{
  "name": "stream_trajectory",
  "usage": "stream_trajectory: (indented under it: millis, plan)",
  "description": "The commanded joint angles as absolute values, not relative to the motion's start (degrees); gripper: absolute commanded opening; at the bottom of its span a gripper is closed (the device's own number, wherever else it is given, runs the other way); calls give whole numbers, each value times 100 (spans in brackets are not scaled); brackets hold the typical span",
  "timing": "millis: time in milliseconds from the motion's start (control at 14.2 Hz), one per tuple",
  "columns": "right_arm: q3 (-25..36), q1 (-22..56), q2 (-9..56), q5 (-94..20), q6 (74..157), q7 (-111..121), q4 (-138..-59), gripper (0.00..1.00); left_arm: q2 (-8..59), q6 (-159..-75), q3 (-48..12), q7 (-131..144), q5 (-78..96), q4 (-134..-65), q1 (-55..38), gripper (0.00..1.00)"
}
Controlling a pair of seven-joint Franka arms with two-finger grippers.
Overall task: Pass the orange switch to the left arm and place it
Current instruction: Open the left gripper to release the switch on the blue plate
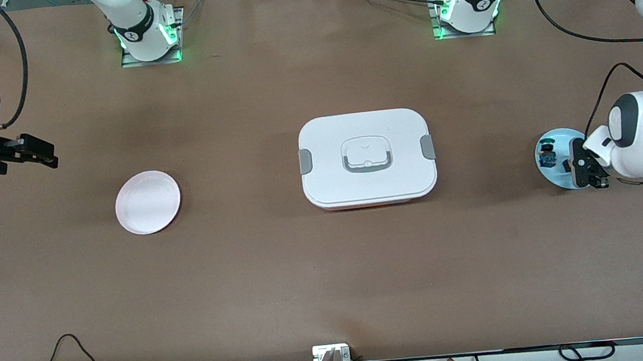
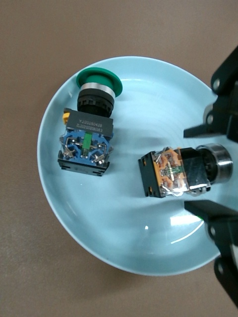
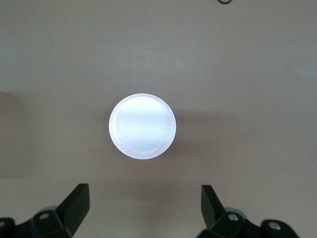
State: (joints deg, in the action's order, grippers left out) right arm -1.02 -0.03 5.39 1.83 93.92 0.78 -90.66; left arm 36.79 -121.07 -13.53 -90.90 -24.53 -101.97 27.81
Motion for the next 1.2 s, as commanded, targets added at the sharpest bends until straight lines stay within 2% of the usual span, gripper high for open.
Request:
stream_trajectory:
  millis: [0, 352, 564, 916, 1128]
  plan:
    - [-123, -79, 448, 149, 9316, 114, -9114, 100, 3674, -12059, -1433, -9211, -2575, -10178, 2839, 100]
    - [-114, -97, 448, 114, 9299, 237, -9079, 100, 3288, -11260, -1668, -9062, -2435, -10055, 2786, 100]
    - [-123, -97, 448, 123, 9308, 246, -9070, 100, 3138, -10436, -1898, -8387, -2339, -9696, 2778, 100]
    - [-114, -97, 474, 79, 9316, 193, -9044, 100, 3146, -9047, -2556, -6929, -1951, -8887, 2760, 100]
    - [-123, -88, 466, 149, 9316, 229, -9044, 100, 3138, -8816, -3049, -6207, -1951, -8579, 2716, 100]
